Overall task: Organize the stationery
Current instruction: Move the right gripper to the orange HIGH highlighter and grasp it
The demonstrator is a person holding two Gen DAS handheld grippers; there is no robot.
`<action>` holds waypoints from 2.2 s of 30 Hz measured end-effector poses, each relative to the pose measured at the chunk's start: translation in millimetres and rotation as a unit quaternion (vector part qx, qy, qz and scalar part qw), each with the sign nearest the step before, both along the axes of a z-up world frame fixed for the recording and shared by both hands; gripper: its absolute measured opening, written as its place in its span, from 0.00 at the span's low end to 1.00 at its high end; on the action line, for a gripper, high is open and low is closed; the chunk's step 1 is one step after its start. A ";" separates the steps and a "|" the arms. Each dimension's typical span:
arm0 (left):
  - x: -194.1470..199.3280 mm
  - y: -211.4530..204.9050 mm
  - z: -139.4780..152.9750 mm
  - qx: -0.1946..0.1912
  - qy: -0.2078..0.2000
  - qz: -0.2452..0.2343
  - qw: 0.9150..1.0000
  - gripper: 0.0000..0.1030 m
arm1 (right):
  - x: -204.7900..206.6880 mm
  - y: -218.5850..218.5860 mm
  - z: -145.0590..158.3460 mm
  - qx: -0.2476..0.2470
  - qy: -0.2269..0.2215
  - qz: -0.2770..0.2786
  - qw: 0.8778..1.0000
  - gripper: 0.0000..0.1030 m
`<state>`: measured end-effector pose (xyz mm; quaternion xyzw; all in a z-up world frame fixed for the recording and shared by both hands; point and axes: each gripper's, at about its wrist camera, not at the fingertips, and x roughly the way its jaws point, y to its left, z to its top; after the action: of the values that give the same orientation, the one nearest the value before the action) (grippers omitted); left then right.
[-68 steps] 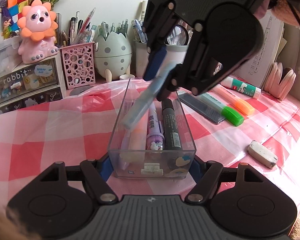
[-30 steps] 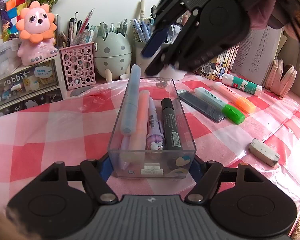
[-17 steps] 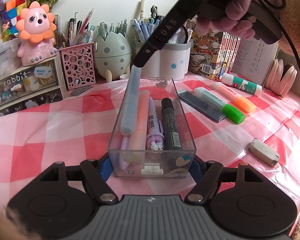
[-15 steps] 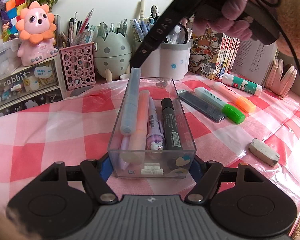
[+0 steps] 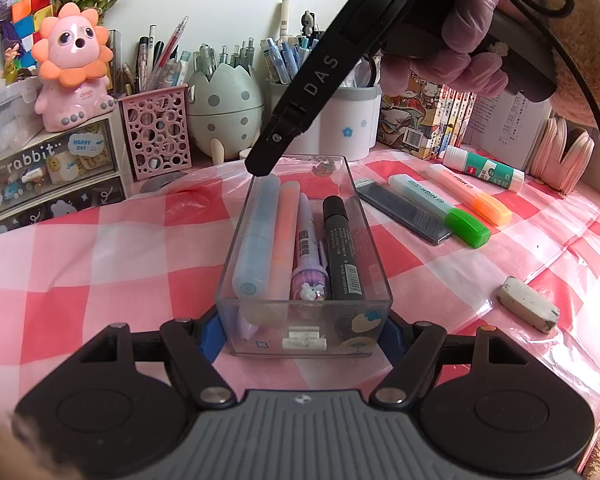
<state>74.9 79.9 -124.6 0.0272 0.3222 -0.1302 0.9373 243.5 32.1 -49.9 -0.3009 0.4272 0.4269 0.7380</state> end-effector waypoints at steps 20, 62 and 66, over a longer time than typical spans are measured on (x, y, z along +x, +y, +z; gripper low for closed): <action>0.1 0.0 0.4 0.007 -0.002 0.008 1.000 0.47 | -46.6 -55.0 25.6 0.023 -0.060 -0.072 0.995 0.66; -2.2 -11.8 -0.2 0.009 -0.005 0.051 0.999 0.46 | -55.6 -186.4 -48.5 0.039 -0.029 -0.327 0.944 0.36; 0.0 -11.3 0.2 0.009 -0.002 0.049 0.999 0.46 | -54.1 -181.6 -47.9 0.037 -0.026 -0.327 0.944 0.24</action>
<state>74.9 68.6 -124.4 0.0202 0.3222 -0.0814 0.9429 189.5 -149.5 -97.8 -0.1283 0.4668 0.1692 0.8585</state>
